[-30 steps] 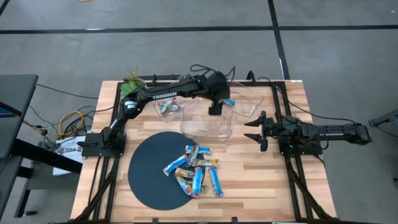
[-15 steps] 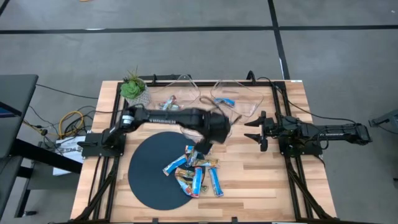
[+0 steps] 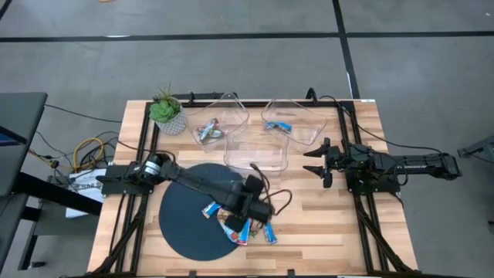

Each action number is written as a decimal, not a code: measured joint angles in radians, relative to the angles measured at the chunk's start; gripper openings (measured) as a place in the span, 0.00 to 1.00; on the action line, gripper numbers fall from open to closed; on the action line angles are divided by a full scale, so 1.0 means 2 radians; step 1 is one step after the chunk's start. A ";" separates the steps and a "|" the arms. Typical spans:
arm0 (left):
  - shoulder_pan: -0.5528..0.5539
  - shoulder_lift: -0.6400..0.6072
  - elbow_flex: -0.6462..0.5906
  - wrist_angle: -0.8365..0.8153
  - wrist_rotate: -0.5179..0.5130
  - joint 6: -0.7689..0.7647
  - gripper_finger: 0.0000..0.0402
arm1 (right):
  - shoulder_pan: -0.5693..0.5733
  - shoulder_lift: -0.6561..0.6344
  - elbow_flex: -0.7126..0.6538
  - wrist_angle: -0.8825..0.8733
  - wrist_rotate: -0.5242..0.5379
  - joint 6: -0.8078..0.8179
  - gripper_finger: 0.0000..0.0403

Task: Pick and place Granola Bars by type
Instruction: Put the red granola bar into the left transparent bin

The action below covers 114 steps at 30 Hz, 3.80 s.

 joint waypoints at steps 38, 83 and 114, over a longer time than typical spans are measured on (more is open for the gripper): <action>-0.120 0.001 -0.171 0.038 -0.013 -0.173 0.61 | 0.000 0.000 0.000 0.000 0.000 0.000 0.59; -0.118 -0.001 -0.152 0.066 0.052 -0.193 0.20 | 0.000 0.000 0.000 0.000 0.000 0.000 0.59; -0.028 -0.001 0.019 0.065 -0.238 -0.251 0.08 | 0.000 0.000 0.000 0.000 0.000 0.000 0.59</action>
